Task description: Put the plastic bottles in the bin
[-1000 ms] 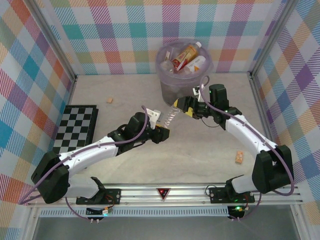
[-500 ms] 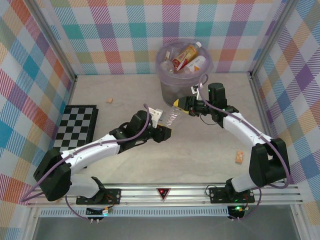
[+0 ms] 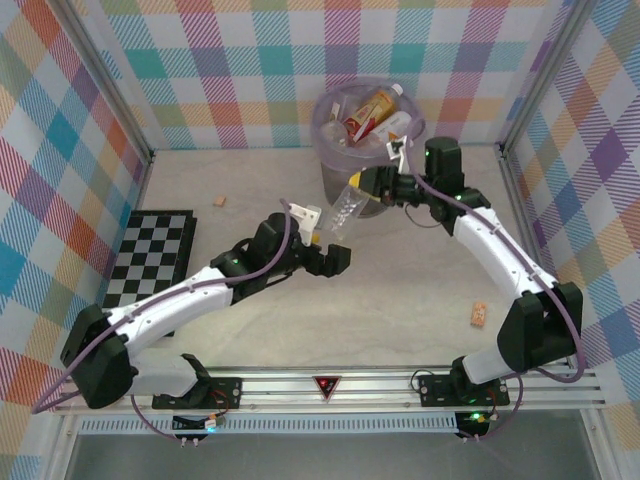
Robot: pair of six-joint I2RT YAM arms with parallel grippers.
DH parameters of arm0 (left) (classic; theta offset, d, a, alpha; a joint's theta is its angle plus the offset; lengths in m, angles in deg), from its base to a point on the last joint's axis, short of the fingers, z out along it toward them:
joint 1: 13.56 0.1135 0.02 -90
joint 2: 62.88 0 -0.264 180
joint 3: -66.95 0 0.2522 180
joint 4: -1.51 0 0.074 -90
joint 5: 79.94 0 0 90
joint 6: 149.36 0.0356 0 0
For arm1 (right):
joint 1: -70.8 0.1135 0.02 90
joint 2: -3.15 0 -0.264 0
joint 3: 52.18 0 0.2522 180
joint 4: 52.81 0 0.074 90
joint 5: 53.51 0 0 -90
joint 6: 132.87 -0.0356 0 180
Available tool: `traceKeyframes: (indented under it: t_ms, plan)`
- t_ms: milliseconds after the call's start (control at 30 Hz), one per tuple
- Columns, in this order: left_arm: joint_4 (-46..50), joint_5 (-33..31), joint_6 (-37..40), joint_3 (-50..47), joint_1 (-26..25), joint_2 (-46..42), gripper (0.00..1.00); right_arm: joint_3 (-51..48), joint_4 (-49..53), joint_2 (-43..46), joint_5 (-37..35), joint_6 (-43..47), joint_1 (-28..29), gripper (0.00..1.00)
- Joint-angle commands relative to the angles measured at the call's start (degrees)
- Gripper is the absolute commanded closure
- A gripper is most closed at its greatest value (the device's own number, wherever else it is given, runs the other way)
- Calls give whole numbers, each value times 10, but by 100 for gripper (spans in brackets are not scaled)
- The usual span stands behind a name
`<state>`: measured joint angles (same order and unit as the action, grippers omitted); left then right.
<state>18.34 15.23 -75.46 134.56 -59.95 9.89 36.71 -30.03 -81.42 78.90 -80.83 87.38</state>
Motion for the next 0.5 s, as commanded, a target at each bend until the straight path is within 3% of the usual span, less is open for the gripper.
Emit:
traceKeyframes:
  t_ms: [0,233,467]
  plan:
    - [18,-26,-5,-2,-3,-50,1,97,27,-18,-12,38,-28,63]
    - [53,-64,-35,-47,-3,-98,1,260,-12,-102,-98,33,-65,63]
    - [71,-93,-53,-69,-3,-126,1,399,29,-207,-199,97,-60,63]
